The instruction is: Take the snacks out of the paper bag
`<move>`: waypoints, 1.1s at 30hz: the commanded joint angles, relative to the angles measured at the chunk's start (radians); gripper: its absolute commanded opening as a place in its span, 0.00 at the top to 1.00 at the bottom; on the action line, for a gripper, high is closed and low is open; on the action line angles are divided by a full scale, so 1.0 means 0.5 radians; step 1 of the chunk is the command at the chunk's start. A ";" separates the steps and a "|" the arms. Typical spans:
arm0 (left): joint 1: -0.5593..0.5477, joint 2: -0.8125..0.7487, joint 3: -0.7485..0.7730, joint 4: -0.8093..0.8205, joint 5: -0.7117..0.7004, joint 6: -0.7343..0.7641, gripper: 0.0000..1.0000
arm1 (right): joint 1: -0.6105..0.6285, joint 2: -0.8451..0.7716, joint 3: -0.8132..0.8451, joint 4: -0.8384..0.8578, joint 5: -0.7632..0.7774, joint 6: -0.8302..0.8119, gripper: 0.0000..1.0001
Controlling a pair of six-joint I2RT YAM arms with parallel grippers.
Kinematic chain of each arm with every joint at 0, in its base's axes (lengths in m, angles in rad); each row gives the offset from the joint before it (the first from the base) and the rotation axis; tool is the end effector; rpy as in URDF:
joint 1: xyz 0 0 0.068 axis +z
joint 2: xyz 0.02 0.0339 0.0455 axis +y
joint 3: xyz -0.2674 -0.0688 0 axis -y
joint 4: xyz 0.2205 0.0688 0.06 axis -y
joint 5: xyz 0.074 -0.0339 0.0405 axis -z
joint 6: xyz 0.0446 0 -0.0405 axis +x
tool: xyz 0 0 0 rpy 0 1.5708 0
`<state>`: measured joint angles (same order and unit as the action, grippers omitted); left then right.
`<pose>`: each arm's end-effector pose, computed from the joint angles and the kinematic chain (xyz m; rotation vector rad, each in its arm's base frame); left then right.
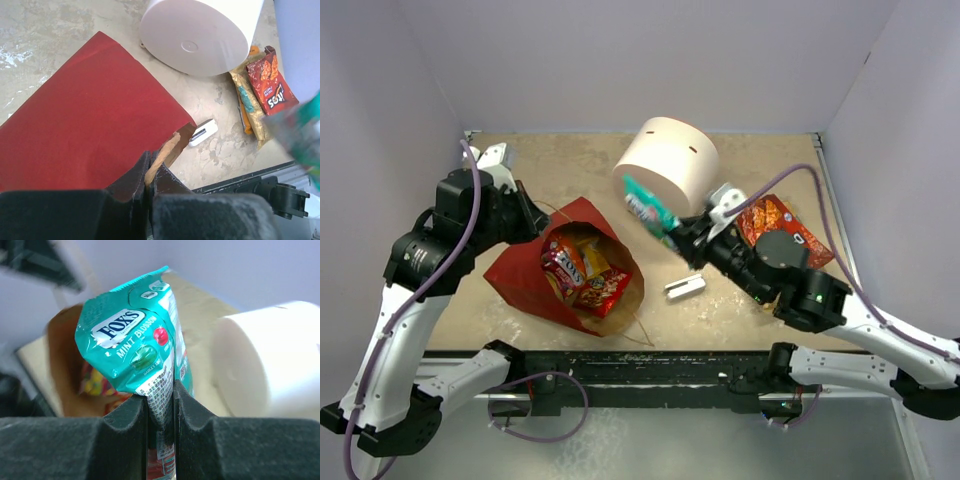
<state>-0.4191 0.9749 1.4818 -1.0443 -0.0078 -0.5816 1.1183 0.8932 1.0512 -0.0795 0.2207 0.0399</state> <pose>0.1239 -0.0548 0.4336 -0.1804 2.1568 -0.5825 0.0865 0.1557 0.4250 -0.6289 1.4086 0.7647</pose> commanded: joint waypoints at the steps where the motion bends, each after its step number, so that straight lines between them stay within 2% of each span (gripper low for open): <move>1: 0.011 0.016 0.074 0.086 -0.023 0.094 1.00 | -0.028 0.019 0.208 -0.102 1.154 0.152 1.00; 4: 0.010 0.049 0.084 0.088 0.015 0.133 1.00 | -0.192 0.137 0.285 -0.261 1.496 0.171 1.00; 8: 0.009 0.084 0.080 0.128 0.084 0.177 1.00 | -0.729 0.302 0.377 -0.676 1.351 0.382 1.00; 16: 0.010 0.141 0.099 0.145 0.153 0.276 1.00 | -1.207 0.536 0.337 -1.281 1.559 0.362 1.00; 22: 0.011 0.155 0.046 0.166 0.236 0.323 1.00 | -1.382 0.626 0.195 -1.321 1.493 0.294 1.00; 30: 0.011 0.169 0.067 0.176 0.261 0.310 1.00 | -1.455 0.885 0.094 -1.017 1.340 0.177 1.00; 33: 0.011 0.160 0.081 0.159 0.238 0.297 1.00 | -1.466 0.982 0.012 -0.844 1.196 0.048 1.00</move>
<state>-0.4191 1.0611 1.4883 -1.0111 0.1051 -0.4480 0.3958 1.3540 1.0897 -0.6376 0.8738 0.1440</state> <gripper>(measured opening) 0.007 0.206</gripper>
